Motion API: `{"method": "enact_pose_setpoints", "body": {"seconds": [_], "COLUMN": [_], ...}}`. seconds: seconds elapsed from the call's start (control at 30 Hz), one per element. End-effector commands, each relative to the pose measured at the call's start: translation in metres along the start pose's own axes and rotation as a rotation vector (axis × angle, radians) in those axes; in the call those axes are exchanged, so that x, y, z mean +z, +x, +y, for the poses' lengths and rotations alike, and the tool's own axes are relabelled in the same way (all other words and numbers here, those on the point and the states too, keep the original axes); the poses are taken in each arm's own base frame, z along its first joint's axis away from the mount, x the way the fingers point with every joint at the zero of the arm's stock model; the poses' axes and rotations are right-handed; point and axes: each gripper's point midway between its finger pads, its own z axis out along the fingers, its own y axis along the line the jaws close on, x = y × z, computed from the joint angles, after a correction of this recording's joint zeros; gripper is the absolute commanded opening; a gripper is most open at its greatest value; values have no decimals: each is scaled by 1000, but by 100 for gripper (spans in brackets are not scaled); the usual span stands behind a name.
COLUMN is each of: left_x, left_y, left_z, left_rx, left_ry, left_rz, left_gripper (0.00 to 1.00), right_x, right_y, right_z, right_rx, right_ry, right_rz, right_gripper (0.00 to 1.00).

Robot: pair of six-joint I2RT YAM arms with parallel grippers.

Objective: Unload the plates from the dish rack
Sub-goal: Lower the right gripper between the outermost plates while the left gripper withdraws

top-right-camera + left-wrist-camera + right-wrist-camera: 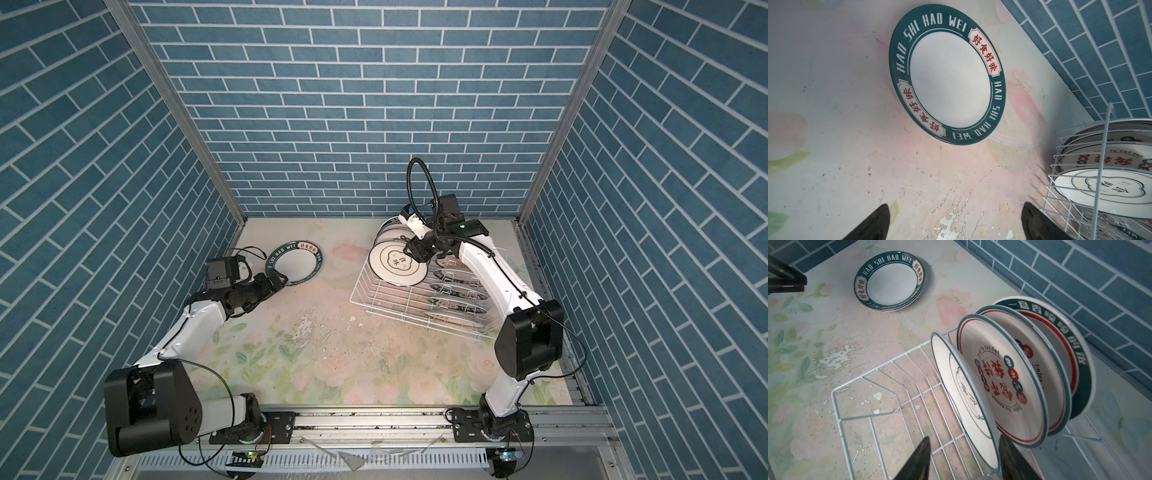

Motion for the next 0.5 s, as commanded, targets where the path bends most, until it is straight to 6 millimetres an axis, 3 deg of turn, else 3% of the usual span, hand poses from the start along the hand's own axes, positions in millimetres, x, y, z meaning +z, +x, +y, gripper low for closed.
{"method": "enact_pose_setpoints", "body": {"seconds": [0.0,0.27,0.47], "left_x": [-5,-23,-12], "left_y": [-4,-3,11], "left_z": [-29,-46,-48], "left_rx": [57,85,108], "left_ry": [106,112,111], "left_rz": [-58,-182,-151], "left_gripper": [99,99,99], "right_x": [1,14,20], "right_y": [-6,-7,-6], "right_z": [9,-4,-5], "right_rx": [-70,-47,-46], "right_ry": [-71,-75,-89], "right_rz": [-3,12,18], "right_gripper": [53,52,51]}}
